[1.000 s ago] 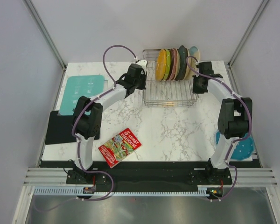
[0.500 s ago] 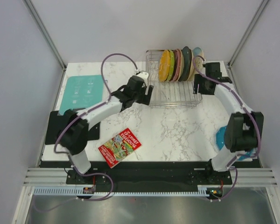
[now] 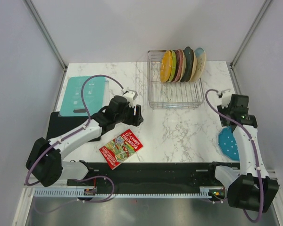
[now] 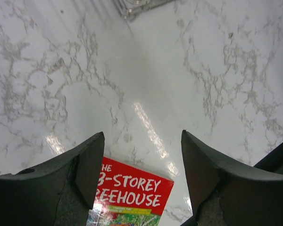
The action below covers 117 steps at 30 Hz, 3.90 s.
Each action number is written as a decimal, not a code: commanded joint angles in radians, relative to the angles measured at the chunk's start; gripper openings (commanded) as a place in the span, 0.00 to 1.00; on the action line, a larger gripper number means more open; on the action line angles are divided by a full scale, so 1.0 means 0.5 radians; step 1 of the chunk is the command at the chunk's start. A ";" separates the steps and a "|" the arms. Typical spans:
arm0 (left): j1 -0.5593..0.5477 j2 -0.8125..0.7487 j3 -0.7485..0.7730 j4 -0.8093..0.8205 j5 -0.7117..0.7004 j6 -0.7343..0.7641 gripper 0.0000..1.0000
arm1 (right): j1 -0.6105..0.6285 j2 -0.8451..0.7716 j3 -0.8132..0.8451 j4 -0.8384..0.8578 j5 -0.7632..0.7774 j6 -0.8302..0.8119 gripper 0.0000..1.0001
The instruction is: Load the plates into the dish rack
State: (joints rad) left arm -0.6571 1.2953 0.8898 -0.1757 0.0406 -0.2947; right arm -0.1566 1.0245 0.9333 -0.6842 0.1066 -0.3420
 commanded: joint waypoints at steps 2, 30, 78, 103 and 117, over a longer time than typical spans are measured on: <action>-0.002 -0.078 -0.083 0.042 0.127 -0.077 0.72 | -0.104 -0.098 -0.365 -0.196 -0.207 -0.564 0.21; 0.099 -0.182 -0.359 0.164 0.149 -0.177 0.75 | 0.003 0.335 -0.643 -0.073 -0.698 -1.206 0.01; 0.237 0.704 -0.117 0.664 0.860 -0.647 0.72 | 0.703 0.396 -0.114 0.117 -0.983 1.039 0.57; 0.053 1.057 -0.089 0.839 1.094 -0.681 0.13 | 0.246 0.929 -0.403 0.236 -1.532 0.945 0.61; 0.041 1.183 -0.010 0.946 1.204 -0.785 0.03 | 0.255 1.458 -0.397 0.267 -2.072 0.699 0.57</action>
State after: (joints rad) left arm -0.6216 1.8481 0.8459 0.2462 0.5907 -0.6373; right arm -0.0532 1.6924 0.7433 -0.5983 -0.8665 0.0860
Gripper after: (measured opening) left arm 0.050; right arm 0.573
